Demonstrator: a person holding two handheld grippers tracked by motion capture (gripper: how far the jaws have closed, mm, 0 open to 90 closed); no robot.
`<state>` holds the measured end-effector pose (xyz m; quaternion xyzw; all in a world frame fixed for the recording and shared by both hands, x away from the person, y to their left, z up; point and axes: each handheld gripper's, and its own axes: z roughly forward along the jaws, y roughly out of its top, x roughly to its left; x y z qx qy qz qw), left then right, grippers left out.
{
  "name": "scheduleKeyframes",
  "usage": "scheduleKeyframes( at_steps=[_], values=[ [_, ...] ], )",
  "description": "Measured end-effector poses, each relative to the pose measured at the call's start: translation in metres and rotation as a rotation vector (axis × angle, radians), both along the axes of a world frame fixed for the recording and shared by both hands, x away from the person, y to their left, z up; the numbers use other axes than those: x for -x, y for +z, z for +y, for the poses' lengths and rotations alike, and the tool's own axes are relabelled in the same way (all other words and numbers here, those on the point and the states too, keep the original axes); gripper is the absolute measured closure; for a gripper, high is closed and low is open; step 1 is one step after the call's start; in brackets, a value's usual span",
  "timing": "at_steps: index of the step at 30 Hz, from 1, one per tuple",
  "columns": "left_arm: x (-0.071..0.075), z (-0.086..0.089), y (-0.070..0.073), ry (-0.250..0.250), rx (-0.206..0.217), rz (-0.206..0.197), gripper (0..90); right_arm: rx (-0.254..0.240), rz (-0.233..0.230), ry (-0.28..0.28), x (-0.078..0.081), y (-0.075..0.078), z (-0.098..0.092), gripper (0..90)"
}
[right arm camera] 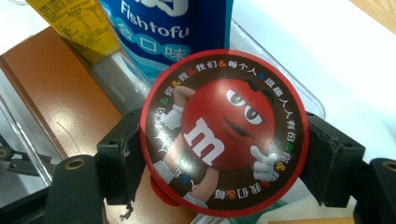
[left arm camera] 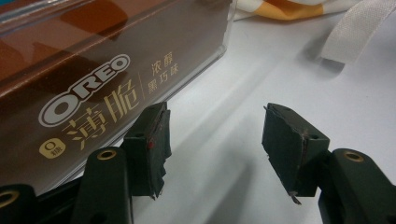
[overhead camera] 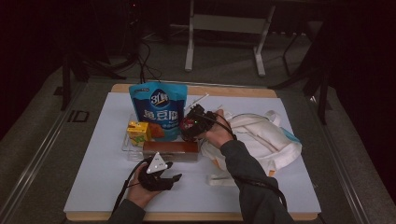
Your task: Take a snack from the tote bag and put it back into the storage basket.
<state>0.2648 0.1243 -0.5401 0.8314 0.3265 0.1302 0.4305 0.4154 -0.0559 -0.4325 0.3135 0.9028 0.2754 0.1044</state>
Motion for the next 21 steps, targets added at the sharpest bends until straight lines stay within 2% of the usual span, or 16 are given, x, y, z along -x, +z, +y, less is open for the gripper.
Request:
scheduleKeyframes(
  at_steps=[10,12,21],
  values=[
    [0.000,0.000,0.000,0.000,0.000,-0.001,41.5,0.028,0.018,-0.011,0.003,-0.015,0.007,25.5],
    [0.000,0.000,0.000,0.000,0.000,-0.001,41.5,0.049,0.016,-0.020,0.004,-0.018,0.010,25.5],
    [0.000,0.000,0.000,-0.001,-0.002,0.000,41.5,0.053,0.023,-0.046,0.005,-0.020,0.012,25.4]
  ],
)
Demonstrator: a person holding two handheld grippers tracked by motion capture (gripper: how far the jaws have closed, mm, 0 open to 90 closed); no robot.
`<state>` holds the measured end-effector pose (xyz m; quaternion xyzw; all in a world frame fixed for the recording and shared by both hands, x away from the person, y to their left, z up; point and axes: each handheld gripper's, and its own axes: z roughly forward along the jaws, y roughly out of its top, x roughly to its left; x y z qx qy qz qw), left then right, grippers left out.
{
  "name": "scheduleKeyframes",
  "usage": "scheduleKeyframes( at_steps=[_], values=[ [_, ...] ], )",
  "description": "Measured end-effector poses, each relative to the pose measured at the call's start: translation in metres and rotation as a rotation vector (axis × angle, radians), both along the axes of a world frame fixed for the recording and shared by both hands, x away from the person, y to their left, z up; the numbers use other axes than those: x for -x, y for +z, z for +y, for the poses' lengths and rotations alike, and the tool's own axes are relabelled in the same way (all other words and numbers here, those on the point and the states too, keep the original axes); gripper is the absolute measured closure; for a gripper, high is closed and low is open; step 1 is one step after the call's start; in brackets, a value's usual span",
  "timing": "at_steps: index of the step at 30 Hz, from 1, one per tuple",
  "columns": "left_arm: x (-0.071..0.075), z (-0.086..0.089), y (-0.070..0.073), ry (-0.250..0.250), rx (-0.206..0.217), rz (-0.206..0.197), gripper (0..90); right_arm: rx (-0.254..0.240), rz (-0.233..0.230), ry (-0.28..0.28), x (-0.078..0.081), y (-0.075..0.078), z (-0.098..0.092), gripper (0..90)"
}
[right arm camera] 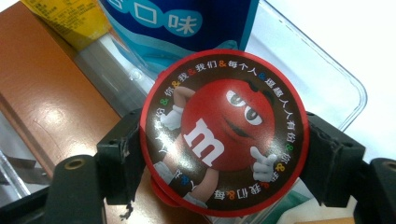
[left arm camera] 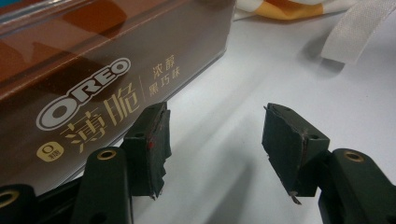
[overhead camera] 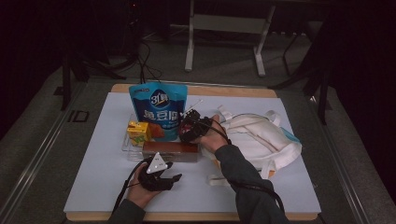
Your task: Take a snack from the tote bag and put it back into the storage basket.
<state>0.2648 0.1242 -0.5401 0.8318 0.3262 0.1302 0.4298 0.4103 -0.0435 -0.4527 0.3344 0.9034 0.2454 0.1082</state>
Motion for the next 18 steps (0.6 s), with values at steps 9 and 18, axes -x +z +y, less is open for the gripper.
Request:
scheduleKeyframes(
  at_steps=[9,18],
  values=[
    [0.0001,0.0000,0.0000,-0.001,-0.001,0.000,41.5,-0.001,-0.005,-0.013,0.0007,-0.0019,0.0008,25.3],
    [0.0000,0.0001,0.0000,-0.001,-0.002,0.000,41.3,-0.011,-0.012,-0.018,0.0017,-0.0022,0.0007,24.6]
  ],
)
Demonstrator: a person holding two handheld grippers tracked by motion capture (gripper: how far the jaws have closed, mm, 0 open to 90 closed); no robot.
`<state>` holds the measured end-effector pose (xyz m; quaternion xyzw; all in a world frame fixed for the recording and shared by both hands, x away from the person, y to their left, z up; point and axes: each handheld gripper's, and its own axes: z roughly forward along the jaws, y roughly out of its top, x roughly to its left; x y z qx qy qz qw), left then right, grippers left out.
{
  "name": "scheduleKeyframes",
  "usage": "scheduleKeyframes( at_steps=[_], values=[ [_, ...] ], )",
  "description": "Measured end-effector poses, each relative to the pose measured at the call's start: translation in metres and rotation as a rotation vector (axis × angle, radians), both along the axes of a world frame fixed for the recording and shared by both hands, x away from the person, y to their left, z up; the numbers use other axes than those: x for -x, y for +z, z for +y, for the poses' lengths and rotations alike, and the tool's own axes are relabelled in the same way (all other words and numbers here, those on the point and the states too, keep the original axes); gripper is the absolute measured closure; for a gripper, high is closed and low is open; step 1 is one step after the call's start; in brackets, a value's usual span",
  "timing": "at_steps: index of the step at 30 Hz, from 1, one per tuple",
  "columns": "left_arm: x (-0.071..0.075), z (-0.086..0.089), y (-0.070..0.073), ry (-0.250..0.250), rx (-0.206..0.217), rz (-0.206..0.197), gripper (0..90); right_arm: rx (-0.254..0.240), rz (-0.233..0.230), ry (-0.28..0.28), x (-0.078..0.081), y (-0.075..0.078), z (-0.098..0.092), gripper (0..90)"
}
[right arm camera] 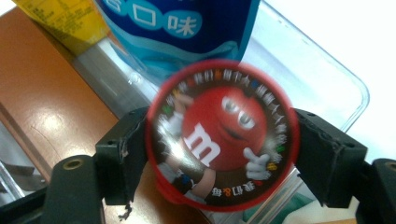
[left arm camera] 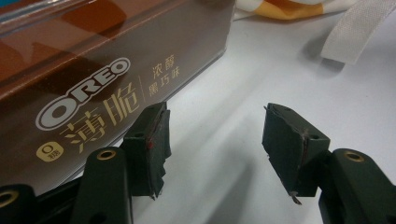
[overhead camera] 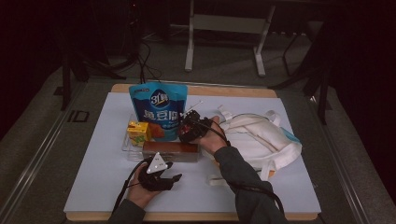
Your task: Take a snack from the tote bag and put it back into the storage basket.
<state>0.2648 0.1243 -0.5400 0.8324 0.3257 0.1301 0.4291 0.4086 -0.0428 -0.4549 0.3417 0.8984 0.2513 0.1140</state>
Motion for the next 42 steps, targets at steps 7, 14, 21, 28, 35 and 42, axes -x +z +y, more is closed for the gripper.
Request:
scheduleKeyframes(
  at_steps=[7,14,21,28,35,42],
  values=[
    [0.000,0.000,0.000,0.001,-0.001,0.001,41.2,-0.030,-0.014,-0.005,0.000,0.013,-0.007,24.4],
    [0.000,0.000,0.000,0.001,-0.001,0.000,41.2,-0.031,-0.033,0.010,0.002,0.021,-0.016,31.4],
    [0.000,0.000,0.000,0.002,-0.002,0.000,41.2,-0.032,-0.052,0.031,0.005,0.028,-0.026,39.3],
    [0.000,0.000,0.000,0.002,-0.003,0.000,41.2,-0.037,-0.059,0.043,0.007,0.033,-0.032,44.9],
    [0.000,0.000,0.000,0.003,-0.003,0.000,41.2,-0.030,-0.072,0.046,0.010,0.040,-0.039,47.7],
    [0.000,-0.001,0.000,0.002,-0.003,0.001,41.3,-0.020,-0.080,0.047,0.013,0.045,-0.047,48.4]
  ],
)
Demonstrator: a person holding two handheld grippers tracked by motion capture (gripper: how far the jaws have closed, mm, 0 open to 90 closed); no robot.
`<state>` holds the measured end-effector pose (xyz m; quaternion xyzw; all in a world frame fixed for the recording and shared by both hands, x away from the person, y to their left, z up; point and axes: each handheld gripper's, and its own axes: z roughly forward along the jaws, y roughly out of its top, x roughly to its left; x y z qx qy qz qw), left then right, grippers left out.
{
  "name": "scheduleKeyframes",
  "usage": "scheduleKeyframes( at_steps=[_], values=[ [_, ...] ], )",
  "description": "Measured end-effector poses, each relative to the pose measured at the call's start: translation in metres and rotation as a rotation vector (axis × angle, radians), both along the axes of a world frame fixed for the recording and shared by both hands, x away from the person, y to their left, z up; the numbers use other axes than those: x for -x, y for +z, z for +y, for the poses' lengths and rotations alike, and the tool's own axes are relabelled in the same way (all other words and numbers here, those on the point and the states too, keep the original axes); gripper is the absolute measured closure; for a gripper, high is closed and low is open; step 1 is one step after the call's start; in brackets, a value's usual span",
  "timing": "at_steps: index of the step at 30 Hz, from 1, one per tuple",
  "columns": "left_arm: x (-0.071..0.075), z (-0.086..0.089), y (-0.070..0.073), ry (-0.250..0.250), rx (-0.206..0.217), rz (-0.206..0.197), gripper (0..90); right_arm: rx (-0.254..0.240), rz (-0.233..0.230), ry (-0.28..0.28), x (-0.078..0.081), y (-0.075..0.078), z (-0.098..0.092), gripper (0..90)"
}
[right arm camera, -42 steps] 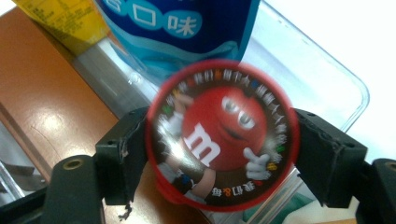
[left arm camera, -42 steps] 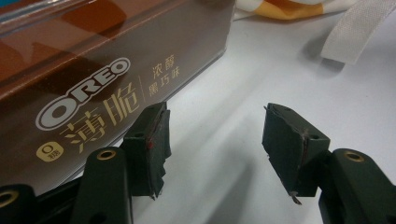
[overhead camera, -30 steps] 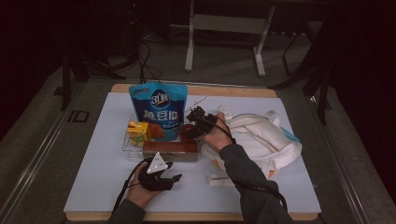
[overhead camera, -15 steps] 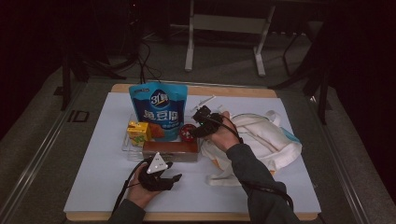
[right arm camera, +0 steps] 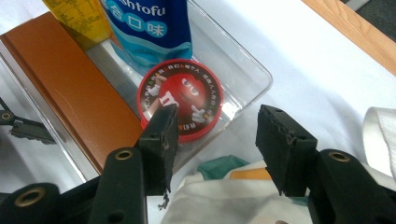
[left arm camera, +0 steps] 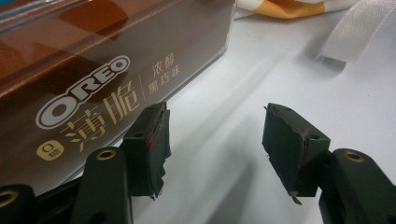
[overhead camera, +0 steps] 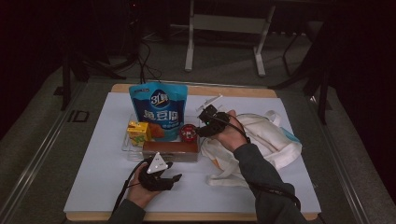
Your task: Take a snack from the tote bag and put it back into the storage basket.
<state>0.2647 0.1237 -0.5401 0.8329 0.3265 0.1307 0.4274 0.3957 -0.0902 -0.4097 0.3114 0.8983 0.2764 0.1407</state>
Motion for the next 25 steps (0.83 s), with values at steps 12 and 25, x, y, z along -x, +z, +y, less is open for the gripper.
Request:
scheduleKeyframes(
  at_steps=[12,25],
  values=[
    [0.000,0.000,0.000,0.001,0.001,0.001,41.2,-0.026,-0.010,-0.003,0.005,0.006,-0.020,48.4],
    [0.000,0.000,0.000,0.002,0.003,0.003,41.2,-0.080,-0.025,-0.033,0.017,0.010,-0.064,48.2]
  ],
)
